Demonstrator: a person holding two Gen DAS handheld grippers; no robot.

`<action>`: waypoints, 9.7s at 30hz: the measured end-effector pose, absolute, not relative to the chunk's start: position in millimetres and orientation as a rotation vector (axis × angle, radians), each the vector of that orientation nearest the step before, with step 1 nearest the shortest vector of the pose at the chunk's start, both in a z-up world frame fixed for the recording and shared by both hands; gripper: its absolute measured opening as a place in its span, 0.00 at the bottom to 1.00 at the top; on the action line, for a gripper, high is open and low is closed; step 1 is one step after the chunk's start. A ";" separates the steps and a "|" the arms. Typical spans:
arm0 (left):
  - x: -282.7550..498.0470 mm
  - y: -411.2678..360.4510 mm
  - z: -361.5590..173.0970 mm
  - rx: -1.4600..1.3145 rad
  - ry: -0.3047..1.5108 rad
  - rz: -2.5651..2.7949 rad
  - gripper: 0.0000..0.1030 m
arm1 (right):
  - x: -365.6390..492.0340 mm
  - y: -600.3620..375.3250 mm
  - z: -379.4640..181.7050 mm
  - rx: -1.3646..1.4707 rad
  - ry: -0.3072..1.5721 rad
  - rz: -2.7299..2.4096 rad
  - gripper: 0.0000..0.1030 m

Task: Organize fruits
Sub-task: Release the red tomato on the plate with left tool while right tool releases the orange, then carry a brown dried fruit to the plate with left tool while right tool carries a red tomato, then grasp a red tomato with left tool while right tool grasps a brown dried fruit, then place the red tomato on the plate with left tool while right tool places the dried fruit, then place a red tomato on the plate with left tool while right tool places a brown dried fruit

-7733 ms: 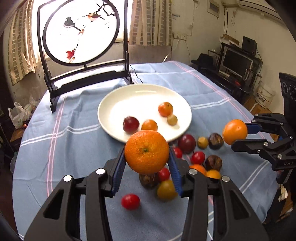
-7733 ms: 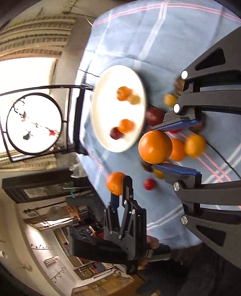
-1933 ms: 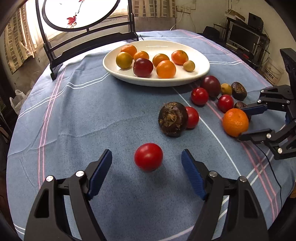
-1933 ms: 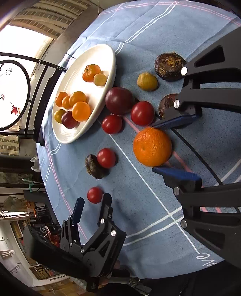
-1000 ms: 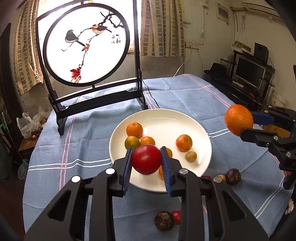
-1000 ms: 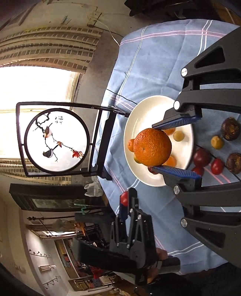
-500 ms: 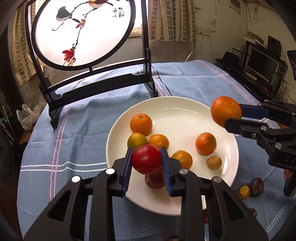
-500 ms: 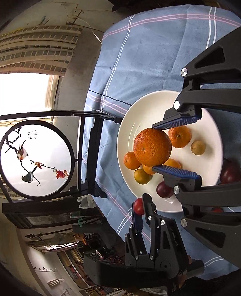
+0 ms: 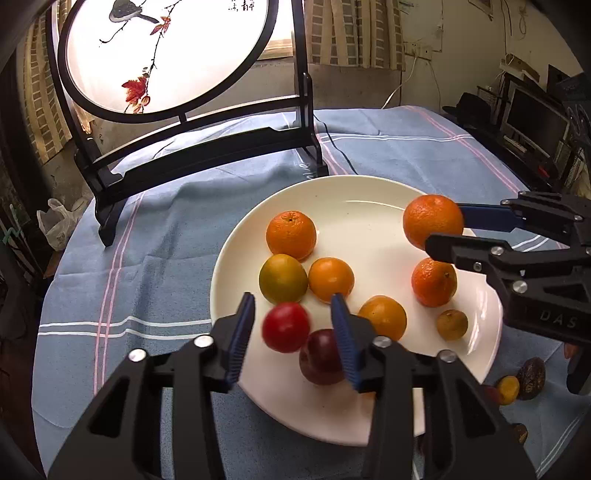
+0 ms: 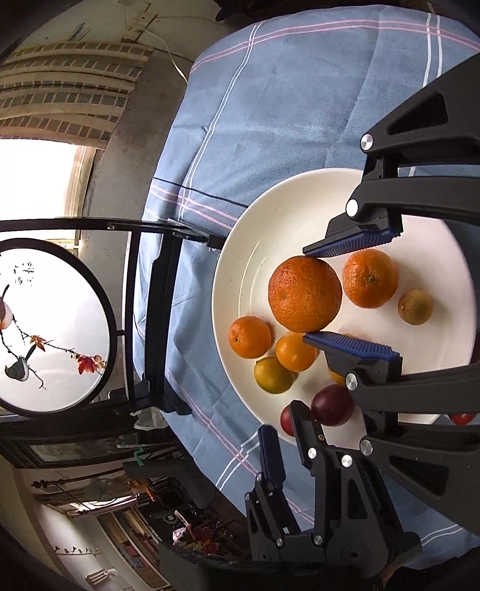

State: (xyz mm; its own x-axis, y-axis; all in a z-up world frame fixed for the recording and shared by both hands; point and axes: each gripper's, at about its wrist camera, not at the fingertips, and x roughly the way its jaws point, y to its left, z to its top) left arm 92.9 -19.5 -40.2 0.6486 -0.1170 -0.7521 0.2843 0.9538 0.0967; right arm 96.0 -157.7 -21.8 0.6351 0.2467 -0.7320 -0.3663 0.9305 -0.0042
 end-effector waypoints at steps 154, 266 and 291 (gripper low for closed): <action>-23.4 -81.1 -96.3 0.383 0.879 -0.546 0.30 | -90.6 -208.9 -72.2 -0.138 0.869 0.539 0.39; -73.2 -77.6 -61.0 0.250 0.839 -0.431 0.82 | -70.4 -240.8 -64.2 -0.313 0.857 0.410 0.72; -70.5 -76.0 -51.9 0.229 0.855 -0.457 0.29 | -79.0 -237.6 -41.1 -0.329 0.807 0.404 0.42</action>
State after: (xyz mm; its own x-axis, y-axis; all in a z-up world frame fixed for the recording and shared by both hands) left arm -70.5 -76.0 -51.9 0.5679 -0.2956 -0.7682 0.4753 0.8797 0.0129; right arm -79.0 -237.6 -41.1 0.6234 0.2220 -0.7497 -0.4676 0.8744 -0.1299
